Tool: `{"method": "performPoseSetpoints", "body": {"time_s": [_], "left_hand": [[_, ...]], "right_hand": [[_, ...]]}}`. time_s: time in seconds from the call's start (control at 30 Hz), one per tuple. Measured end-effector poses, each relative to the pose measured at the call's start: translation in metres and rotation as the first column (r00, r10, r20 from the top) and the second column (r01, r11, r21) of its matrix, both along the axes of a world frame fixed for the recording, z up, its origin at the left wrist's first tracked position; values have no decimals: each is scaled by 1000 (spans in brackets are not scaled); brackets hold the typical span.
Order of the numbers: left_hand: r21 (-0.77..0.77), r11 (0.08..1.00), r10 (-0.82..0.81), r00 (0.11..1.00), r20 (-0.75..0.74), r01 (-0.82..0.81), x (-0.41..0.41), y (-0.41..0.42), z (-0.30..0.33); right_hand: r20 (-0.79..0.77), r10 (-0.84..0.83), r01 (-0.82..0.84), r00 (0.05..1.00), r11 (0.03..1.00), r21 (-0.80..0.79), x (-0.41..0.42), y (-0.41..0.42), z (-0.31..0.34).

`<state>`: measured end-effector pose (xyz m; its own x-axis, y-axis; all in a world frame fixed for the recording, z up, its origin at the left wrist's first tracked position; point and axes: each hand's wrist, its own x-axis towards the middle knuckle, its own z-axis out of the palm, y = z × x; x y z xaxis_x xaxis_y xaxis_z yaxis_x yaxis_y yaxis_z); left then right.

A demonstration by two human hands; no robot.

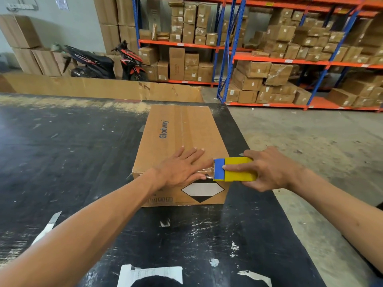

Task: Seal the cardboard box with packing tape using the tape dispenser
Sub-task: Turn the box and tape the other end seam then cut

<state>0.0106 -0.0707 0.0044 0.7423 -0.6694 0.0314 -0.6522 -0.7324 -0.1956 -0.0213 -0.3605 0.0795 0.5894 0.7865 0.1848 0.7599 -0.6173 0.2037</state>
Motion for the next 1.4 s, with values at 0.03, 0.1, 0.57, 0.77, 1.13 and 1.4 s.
{"method": "performPoseSetpoints", "body": {"time_s": [0.03,0.1,0.57,0.77,1.13,1.4], "left_hand": [[6,1000,3,1000,-4,-3,0,0,1],[10,1000,8,1000,-16,-8,0,-1,2],[-33,999,-6,999,-32,5,-2,9,2],[-66,997,52,997,58,-48,1,-37,17],[-20,999,-38,999,-13,37,19,-34,-5],[-54,997,-48,999,-18,47,17,-28,-5]], "right_hand": [[-1,-5,5,1000,1000,-5,0,-1,-1],[-9,-16,16,1000,1000,-19,0,-2,-1],[3,6,-6,1000,1000,-17,-2,-46,0],[52,44,-43,998,999,-22,-2,-41,3],[40,-27,30,999,997,-76,-8,-46,3],[-56,-46,40,997,993,-108,-9,-49,7]]}}
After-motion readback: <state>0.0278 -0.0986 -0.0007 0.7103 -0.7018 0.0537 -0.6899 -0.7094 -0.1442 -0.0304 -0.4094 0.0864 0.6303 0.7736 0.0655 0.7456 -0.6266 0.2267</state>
